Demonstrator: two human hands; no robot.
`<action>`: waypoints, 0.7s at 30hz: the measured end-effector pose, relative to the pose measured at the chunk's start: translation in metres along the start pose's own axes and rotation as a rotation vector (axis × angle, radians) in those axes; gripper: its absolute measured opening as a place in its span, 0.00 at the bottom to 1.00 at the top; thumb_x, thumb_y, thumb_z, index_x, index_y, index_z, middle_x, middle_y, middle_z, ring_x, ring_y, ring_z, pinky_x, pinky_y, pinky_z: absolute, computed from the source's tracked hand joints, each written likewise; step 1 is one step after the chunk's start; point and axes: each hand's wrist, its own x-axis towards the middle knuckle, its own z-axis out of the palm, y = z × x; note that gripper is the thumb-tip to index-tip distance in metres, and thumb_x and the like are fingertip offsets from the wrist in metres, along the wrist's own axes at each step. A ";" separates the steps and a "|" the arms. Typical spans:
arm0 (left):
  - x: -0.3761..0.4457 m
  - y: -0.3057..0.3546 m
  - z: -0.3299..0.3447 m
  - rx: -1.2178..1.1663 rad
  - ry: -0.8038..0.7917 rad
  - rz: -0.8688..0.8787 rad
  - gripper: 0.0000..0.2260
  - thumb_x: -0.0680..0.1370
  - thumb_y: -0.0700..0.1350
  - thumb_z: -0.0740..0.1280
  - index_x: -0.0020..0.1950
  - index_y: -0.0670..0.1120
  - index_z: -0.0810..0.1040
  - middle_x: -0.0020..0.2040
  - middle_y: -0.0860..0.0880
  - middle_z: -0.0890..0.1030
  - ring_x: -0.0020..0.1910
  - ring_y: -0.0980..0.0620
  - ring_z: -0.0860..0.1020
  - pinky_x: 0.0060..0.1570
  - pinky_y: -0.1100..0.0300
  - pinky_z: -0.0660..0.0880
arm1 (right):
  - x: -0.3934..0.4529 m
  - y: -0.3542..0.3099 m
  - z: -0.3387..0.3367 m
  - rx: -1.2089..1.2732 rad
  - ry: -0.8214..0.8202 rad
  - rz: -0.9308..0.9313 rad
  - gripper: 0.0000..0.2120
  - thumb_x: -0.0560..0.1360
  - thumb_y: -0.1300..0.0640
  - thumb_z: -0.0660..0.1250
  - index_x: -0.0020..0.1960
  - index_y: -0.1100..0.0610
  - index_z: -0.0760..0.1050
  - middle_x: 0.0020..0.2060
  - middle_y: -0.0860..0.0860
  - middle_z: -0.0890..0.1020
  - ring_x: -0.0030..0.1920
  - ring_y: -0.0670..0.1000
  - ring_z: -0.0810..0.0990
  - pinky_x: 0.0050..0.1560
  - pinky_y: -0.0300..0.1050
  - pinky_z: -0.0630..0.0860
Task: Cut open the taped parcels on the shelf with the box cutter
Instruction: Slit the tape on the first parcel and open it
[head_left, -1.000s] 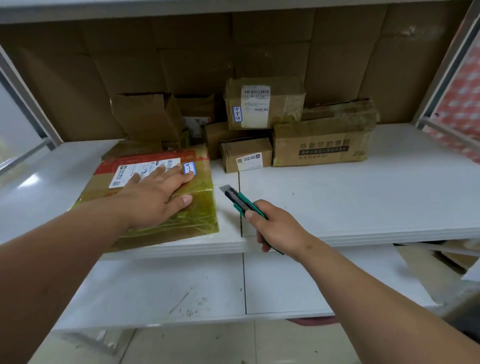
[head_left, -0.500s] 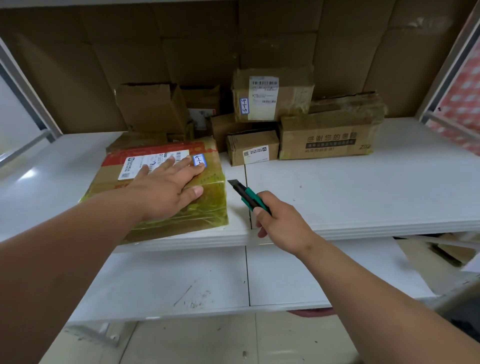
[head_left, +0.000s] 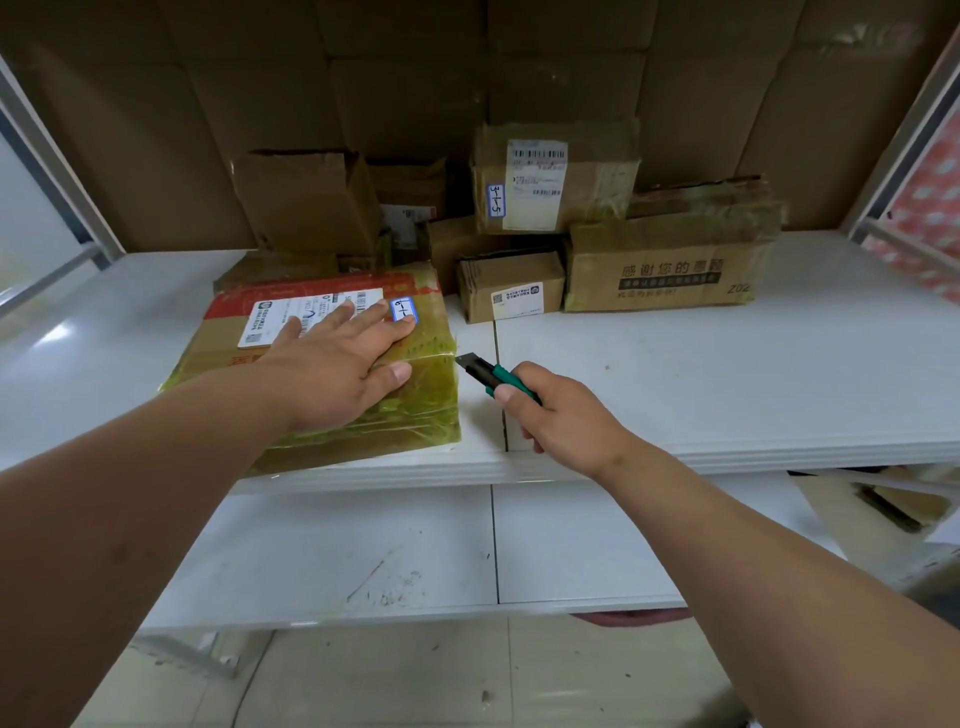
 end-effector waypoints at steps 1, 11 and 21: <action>0.000 0.000 0.000 0.001 0.000 0.000 0.27 0.80 0.64 0.46 0.79 0.62 0.43 0.80 0.57 0.41 0.79 0.51 0.40 0.75 0.40 0.42 | 0.002 0.000 0.000 -0.021 -0.012 -0.002 0.14 0.82 0.44 0.58 0.49 0.55 0.70 0.38 0.59 0.78 0.41 0.62 0.78 0.45 0.60 0.77; 0.003 0.001 0.002 0.020 0.004 -0.008 0.27 0.80 0.64 0.45 0.78 0.62 0.43 0.80 0.57 0.41 0.79 0.51 0.40 0.75 0.40 0.42 | 0.006 0.017 0.008 -0.260 -0.105 -0.043 0.11 0.83 0.44 0.55 0.42 0.45 0.63 0.33 0.47 0.74 0.35 0.51 0.73 0.37 0.50 0.72; 0.000 0.005 0.001 0.028 0.005 -0.019 0.27 0.81 0.63 0.46 0.79 0.62 0.43 0.80 0.57 0.42 0.79 0.51 0.41 0.75 0.40 0.43 | 0.007 0.026 0.009 -0.353 -0.120 -0.038 0.10 0.82 0.43 0.54 0.47 0.47 0.66 0.35 0.47 0.75 0.37 0.52 0.75 0.36 0.47 0.70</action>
